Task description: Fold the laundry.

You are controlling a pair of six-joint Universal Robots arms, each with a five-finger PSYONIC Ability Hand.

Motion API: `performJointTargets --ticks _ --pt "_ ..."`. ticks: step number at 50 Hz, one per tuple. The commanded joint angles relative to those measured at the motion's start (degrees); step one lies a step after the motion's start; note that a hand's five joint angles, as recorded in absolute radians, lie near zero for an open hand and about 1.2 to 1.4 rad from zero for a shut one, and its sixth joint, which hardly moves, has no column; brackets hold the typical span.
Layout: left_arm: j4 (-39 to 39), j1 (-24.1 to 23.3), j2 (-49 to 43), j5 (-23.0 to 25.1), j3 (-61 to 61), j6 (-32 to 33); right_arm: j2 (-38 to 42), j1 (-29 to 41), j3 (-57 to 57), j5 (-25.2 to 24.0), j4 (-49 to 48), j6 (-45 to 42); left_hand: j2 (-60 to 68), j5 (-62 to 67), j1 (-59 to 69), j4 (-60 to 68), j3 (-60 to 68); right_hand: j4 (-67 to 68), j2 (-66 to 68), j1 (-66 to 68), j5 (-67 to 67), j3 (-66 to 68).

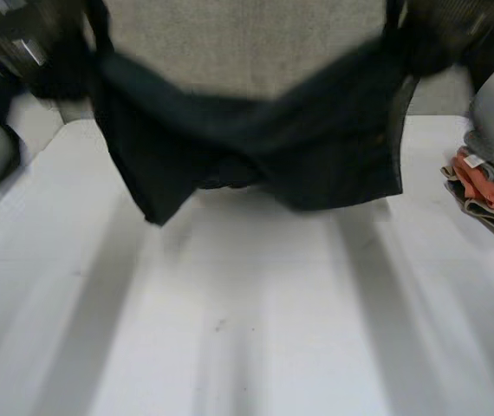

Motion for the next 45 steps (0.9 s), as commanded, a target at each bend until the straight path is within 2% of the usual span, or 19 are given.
performJointTargets --ticks 1,6,11,18,27,33,34,35,36,37,38,39,40,42,45 --pt "-3.25 1.49 3.39 -1.10 16.27 1.45 -2.98 -1.49 -14.20 0.09 3.07 3.86 11.51 13.79 13.29 11.39 11.86 11.41 12.43 15.79 13.57 12.11" --pt "-4.31 3.60 -1.35 -1.98 26.38 1.45 -1.05 -3.07 -19.75 1.15 3.25 5.54 11.51 13.79 13.29 11.39 11.86 11.41 12.43 15.79 13.57 12.11" --pt "-4.22 5.27 -11.00 -1.72 33.68 1.45 4.91 -2.90 -21.34 2.37 2.81 6.16 11.51 13.79 13.29 11.39 11.86 11.41 12.43 15.79 13.57 12.11" --pt "-2.29 5.36 -22.70 0.04 33.17 1.45 14.23 -0.79 -19.67 5.63 1.32 6.07 11.51 13.79 13.29 11.39 11.86 11.41 12.43 15.79 13.57 12.11" --pt "8.52 6.06 -43.09 -0.31 33.33 4.61 31.55 1.85 -17.47 11.96 -10.36 6.07 11.51 13.79 13.29 11.39 11.86 11.41 12.43 15.79 13.57 12.11" --pt "10.11 6.76 -55.83 -0.93 42.63 6.55 43.58 3.08 -22.02 10.92 -20.55 4.84 11.51 13.79 13.29 11.39 11.86 11.41 12.43 15.79 13.57 12.11" --pt "9.67 7.11 -59.24 -1.54 46.57 6.90 49.26 3.78 -27.43 8.73 -21.87 2.14 11.51 13.79 13.29 11.39 11.86 -40.24 -39.22 -35.86 -38.08 -39.53" --pt "9.15 7.29 -60.76 -2.24 48.78 7.07 50.01 3.70 -28.44 8.54 -21.80 1.68 11.51 13.79 13.29 11.39 11.86 -49.25 -48.23 -44.87 -47.09 -48.54" --pt "8.44 7.55 -62.08 -3.12 50.89 7.25 51.93 3.78 -30.80 7.93 -20.84 0.37 7.87 10.15 9.64 7.74 8.21 -58.59 -57.57 -54.21 -56.43 -57.89" --pt "6.26 8.17 -64.61 -5.30 54.83 6.99 55.26 3.70 -35.53 7.74 -18.05 -2.60 -34.63 -32.35 -32.86 -34.76 -34.29 -58.59 -57.57 -54.21 -56.43 -57.89" --pt "5.02 8.26 -65.42 -6.37 56.35 6.90 56.68 3.69 -37.75 8.00 -16.63 -3.59 -54.04 -51.76 -52.27 -54.17 -53.70 -58.59 -57.57 -54.21 -56.43 -57.89" --pt "2.05 8.52 -65.69 -8.64 58.71 6.38 58.44 3.09 -41.77 9.14 -12.52 -5.51 -58.49 -56.21 -56.71 -58.61 -58.14 -58.59 -57.57 -54.21 -56.43 -57.89" --pt "0.80 8.52 -65.52 -9.62 59.09 6.02 58.46 3.08 -41.81 9.15 -12.48 -5.53 -58.49 -56.21 -56.71 -58.61 -58.14 -58.59 -57.57 -54.21 -56.43 -57.89" --pt "-2.44 8.44 -63.25 -11.12 58.22 4.71 58.11 1.94 -44.36 11.16 -6.45 -4.31 -58.49 -56.21 -56.71 -58.61 -58.14 -58.59 -57.57 -54.21 -56.43 -57.89" --pt "-4.30 7.91 -57.64 -10.69 52.36 4.26 53.82 0.54 -41.48 10.30 -4.14 -2.12 -58.49 -56.21 -56.71 -58.61 -58.14 -58.59 -57.57 -54.21 -56.43 -57.89"
